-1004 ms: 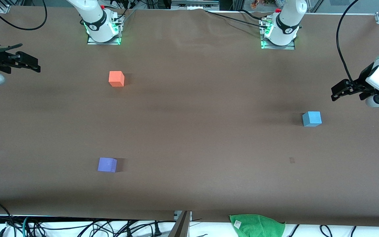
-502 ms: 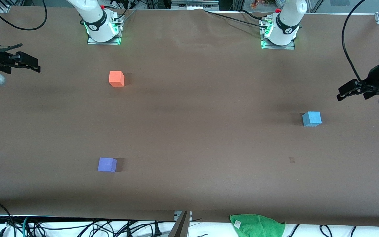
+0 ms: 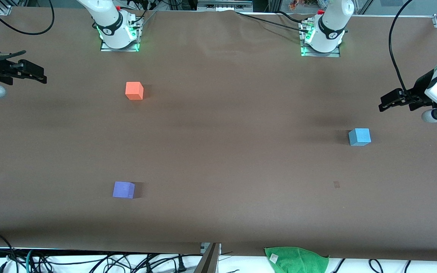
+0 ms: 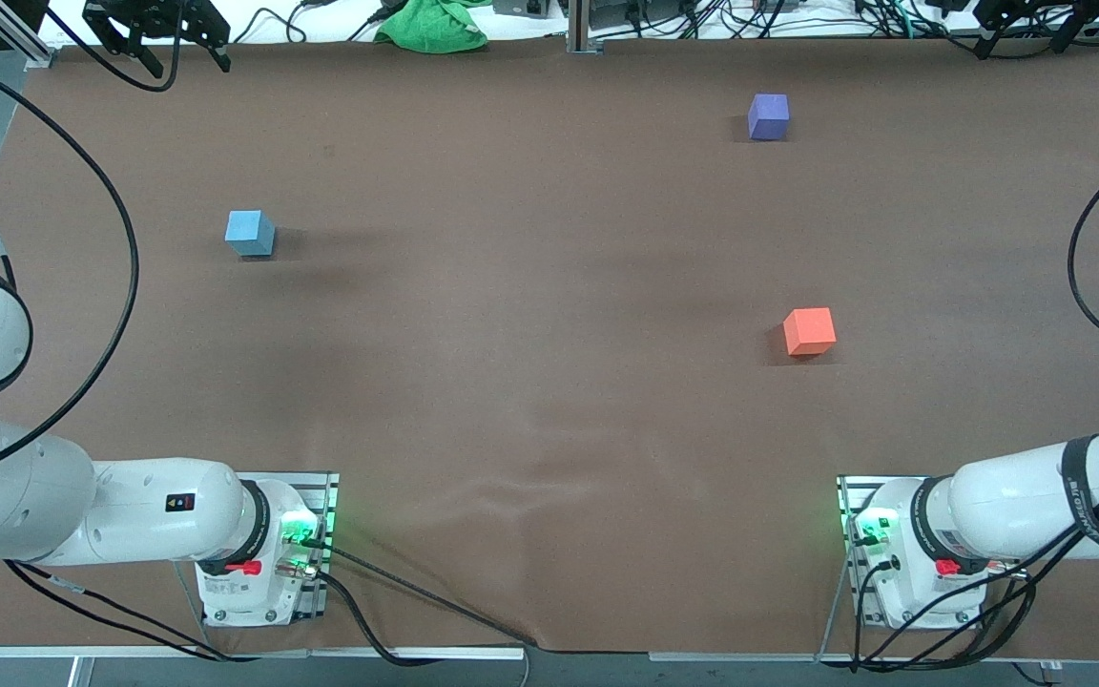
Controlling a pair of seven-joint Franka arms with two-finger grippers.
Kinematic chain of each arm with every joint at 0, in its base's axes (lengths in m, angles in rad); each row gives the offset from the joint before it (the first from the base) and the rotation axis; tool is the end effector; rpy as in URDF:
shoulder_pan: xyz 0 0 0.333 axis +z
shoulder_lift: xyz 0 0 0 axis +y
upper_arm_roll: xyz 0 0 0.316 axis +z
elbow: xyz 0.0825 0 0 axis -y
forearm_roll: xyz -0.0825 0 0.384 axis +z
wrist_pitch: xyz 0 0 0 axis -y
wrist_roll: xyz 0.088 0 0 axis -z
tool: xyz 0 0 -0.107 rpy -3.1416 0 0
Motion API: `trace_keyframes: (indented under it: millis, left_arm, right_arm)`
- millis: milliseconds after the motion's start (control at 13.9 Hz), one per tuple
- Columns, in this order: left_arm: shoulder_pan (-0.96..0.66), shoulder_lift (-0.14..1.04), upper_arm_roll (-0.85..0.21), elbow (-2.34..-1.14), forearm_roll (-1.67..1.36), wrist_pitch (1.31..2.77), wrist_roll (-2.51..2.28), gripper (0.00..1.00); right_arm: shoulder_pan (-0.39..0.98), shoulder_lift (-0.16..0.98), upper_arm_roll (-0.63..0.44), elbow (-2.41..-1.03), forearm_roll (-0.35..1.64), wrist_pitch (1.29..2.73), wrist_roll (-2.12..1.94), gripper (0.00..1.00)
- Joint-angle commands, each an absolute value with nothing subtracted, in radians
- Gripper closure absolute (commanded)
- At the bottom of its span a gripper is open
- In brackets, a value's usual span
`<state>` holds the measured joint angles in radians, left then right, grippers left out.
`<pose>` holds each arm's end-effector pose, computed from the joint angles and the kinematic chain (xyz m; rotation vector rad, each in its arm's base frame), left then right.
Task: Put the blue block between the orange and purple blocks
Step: 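Lower the left gripper onto the light-blue block and grasp it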
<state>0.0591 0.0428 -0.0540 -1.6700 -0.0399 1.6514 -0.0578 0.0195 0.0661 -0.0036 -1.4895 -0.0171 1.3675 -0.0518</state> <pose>0.5690 -0.0005 0.5604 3.0980 0.1043 -0.0968 0.5523 0.0068 0.6096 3.1122 0.1024 -0.2942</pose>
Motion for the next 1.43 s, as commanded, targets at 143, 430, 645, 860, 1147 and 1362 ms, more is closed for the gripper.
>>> trace_keyframes:
  millis: [143,430,645,860,1147,1362]
  left_arm:
    - [0.023,0.147,-0.051,-1.611,-0.049,1.602,-0.046,0.00]
    - [0.051,0.178,-0.048,-1.614,-0.026,1.617,-0.048,0.00]
    - [0.055,0.178,-0.052,-1.699,0.109,1.693,-0.040,0.00]
    - [0.064,0.173,-0.055,-1.818,0.138,1.749,0.001,0.00]
    - [0.069,0.288,-0.055,-1.845,0.153,1.831,0.055,0.00]
    - [0.097,0.380,-0.054,-1.845,0.155,1.905,0.070,0.00]
  right_arm:
    - [0.020,0.063,-0.005,-1.489,-0.005,1.373,-0.052,0.00]
    - [0.020,0.063,-0.005,-1.489,-0.003,1.373,-0.055,0.00]
    - [0.018,0.063,-0.005,-1.489,-0.003,1.373,-0.055,0.00]
    - [0.018,0.063,-0.005,-1.489,-0.003,1.373,-0.055,0.00]
    - [0.020,0.064,-0.005,-1.489,-0.003,1.376,-0.055,0.00]
    - [0.020,0.064,-0.005,-1.489,-0.003,1.379,-0.057,0.00]
